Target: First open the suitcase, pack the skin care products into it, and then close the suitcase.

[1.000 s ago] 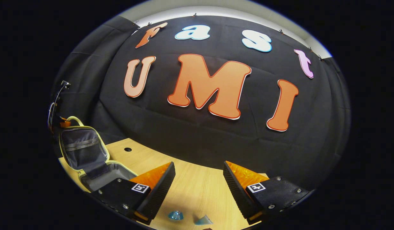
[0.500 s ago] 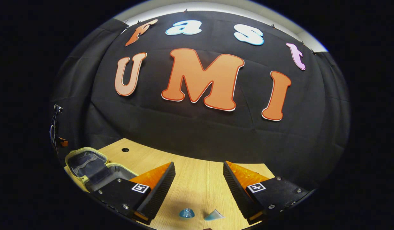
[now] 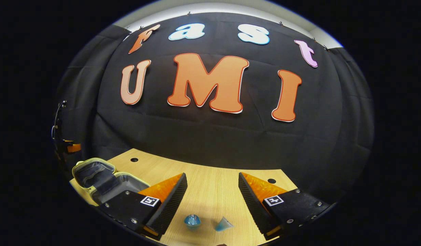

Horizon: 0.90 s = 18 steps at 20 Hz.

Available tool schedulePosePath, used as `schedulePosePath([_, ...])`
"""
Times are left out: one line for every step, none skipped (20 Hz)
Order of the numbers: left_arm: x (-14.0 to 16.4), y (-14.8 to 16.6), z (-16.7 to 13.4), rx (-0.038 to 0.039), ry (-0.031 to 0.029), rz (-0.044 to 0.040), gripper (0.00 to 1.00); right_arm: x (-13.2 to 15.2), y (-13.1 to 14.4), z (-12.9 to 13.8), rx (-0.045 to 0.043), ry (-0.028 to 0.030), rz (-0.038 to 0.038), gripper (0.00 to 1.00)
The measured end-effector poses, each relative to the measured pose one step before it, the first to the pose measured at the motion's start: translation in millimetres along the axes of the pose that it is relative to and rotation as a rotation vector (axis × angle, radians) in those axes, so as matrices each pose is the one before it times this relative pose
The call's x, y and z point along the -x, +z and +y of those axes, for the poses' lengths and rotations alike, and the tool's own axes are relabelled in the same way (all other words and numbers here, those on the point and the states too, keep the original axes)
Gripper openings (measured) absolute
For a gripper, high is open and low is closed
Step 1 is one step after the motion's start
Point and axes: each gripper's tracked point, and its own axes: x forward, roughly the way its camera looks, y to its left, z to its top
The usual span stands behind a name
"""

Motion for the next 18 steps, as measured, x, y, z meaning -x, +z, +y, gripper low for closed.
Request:
schedulePosePath([9.00,9.33,-20.95,-0.01243,-0.02990,-0.03671,0.95,1.90,-5.20,-5.03,-0.01053,0.00405,0.00539,0.96])
schedulePosePath([6.85,11.87,-19.23,-0.02552,-0.01687,-0.03544,0.98,2.23,-5.00,-6.71,-0.00573,0.00201,0.00558,0.96])
schedulePosePath([5.43,5.49,-19.69,-0.02466,-0.01903,-0.01527,0.98,2.40,-5.36,-5.67,-0.00132,0.00337,0.00323,0.96])
schedulePosePath([5.58,5.85,-26.44,-0.03157,-0.02004,-0.01434,0.97,2.44,-5.63,-6.09,0.00323,0.00397,0.00642,0.96])
schedulePosePath([3.95,4.18,-26.48,-0.02326,-0.02881,-0.00859,0.97,1.67,-7.98,-5.80,0.00521,0.00756,0.00831,0.96])
schedulePosePath([4.68,2.16,-27.21,-0.01971,-0.03410,-0.00987,0.96,3.01,-8.32,-4.59,0.00589,0.00782,0.01042,0.96])
schedulePosePath([4.49,0.33,-26.90,-0.00887,-0.03414,-0.00104,0.97,2.79,-9.93,-4.19,0.00374,0.01169,0.01390,0.96])
schedulePosePath([4.53,-2.96,-29.39,-0.00576,-0.04022,0.00716,0.97,3.07,-12.60,-2.13,0.00081,0.01998,0.01650,0.96])
schedulePosePath([1.01,-4.22,-27.91,-0.00040,-0.03374,0.01182,0.97,1.79,-13.77,-1.03,-0.00219,0.01905,0.01931,0.96])
schedulePosePath([0.26,-8.30,-28.18,-0.00239,-0.04089,0.01700,0.97,1.84,-16.38,-1.50,-0.00194,0.01600,0.02854,0.96])
schedulePosePath([0.73,-6.59,-26.57,-0.00676,-0.02943,0.01146,0.97,0.79,-14.20,0.56,-0.00330,0.01898,0.02403,0.96])
schedulePosePath([0.87,-7.35,-26.83,-0.01030,-0.03630,0.01437,0.97,0.51,-13.30,0.16,-0.00011,0.01689,0.02077,0.96])
schedulePosePath([-0.86,-5.85,-23.00,-0.01266,-0.02349,0.00852,0.97,-1.10,-11.61,-0.16,0.00316,0.01655,0.01657,0.96])
schedulePosePath([-1.21,-6.99,-20.98,-0.00591,-0.02669,0.00620,0.98,-2.05,-9.58,-0.51,0.00622,0.01287,0.01242,0.96])
schedulePosePath([-1.20,-7.52,-18.67,-0.00107,-0.02416,0.00842,0.99,-1.57,-8.43,-0.70,0.00573,0.01171,0.00830,0.96])
schedulePosePath([-1.40,-5.15,-16.78,0.00350,-0.02316,0.00438,0.99,-2.88,-6.13,-0.32,0.00400,0.01201,0.00225,0.96])
schedulePosePath([-3.66,-5.84,-15.61,0.00212,-0.01912,0.00774,0.99,-4.30,-6.89,-2.28,0.00341,0.00791,-0.00019,0.96])
schedulePosePath([-4.54,-7.67,-15.63,-0.00036,-0.01593,0.00481,0.99,-4.28,-8.18,-2.58,0.00154,0.00760,0.00616,0.96])
